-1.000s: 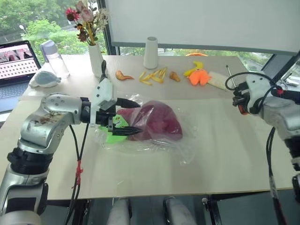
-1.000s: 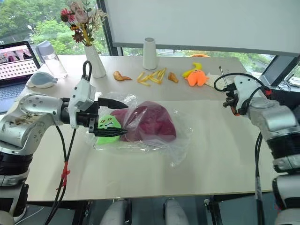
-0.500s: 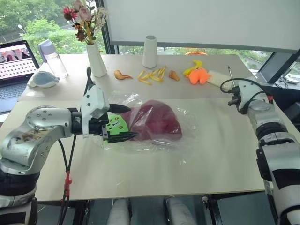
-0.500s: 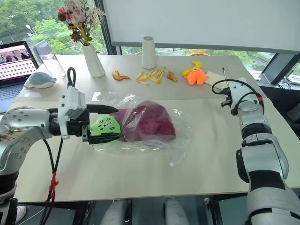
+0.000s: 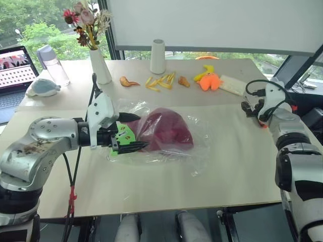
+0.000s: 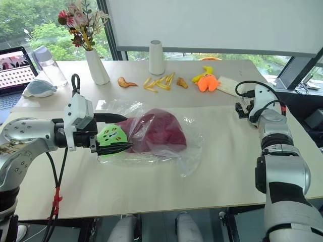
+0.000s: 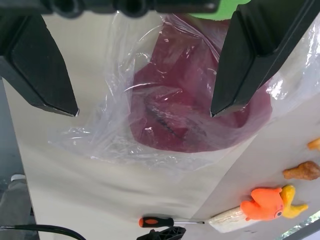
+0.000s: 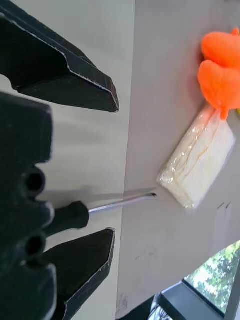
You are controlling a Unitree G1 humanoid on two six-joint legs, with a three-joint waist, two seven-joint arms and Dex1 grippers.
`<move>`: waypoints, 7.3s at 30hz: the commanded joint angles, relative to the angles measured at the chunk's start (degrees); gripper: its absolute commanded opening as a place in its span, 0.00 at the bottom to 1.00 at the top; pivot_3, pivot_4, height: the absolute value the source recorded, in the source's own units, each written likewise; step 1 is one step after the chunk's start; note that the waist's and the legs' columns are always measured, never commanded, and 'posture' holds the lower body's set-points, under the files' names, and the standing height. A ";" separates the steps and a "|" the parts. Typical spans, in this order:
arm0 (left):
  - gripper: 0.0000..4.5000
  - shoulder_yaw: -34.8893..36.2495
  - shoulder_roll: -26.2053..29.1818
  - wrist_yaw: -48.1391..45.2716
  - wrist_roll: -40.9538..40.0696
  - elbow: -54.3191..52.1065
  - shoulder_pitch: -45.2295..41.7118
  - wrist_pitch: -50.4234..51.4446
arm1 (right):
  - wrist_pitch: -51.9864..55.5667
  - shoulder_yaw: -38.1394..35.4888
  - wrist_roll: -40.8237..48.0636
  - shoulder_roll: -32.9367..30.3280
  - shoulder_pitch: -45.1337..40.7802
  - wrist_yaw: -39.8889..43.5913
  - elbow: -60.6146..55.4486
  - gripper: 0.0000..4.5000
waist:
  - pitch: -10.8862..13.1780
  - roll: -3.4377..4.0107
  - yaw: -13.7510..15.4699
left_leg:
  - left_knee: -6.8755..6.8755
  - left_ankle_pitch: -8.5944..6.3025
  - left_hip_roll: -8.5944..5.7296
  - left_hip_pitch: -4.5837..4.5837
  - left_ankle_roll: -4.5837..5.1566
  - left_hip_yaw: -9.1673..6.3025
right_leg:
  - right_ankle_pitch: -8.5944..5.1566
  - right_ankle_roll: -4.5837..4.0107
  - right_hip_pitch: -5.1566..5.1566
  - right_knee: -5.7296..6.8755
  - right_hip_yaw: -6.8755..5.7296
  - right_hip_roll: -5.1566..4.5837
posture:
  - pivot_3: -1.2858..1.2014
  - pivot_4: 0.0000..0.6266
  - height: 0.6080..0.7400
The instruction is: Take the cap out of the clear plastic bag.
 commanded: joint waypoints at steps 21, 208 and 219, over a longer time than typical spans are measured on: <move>1.00 9.13 4.29 6.28 4.70 6.19 4.62 -1.84 | 49.30 9.18 27.53 -6.67 12.73 49.94 -83.32 0.99 | 0.00 0.03 2.02 | 0.10 -0.02 0.09 0.01 -0.03 0.00 | -0.25 -0.20 -0.29 0.68 -0.09 0.02 | 0.52 0.24 1.00; 1.00 1.91 -8.30 8.49 -6.30 12.31 -10.11 -0.70 | -55.64 61.02 -78.49 11.51 -17.05 -45.13 -6.77 0.01 | -0.14 -0.41 1.42 | -0.29 -0.13 0.00 0.76 -0.26 -0.21 | -0.79 -0.56 0.22 0.87 -0.24 -0.03 | 0.52 0.24 1.00; 1.00 -0.20 -10.69 5.36 -5.48 15.85 -13.58 -1.29 | -46.03 56.42 -71.87 5.33 -12.47 -38.90 2.20 0.07 | -0.13 -0.41 1.28 | -0.27 -0.11 -0.02 0.78 -0.26 -0.22 | -0.75 -0.49 0.33 0.85 -0.24 -0.02 | 0.52 0.24 1.00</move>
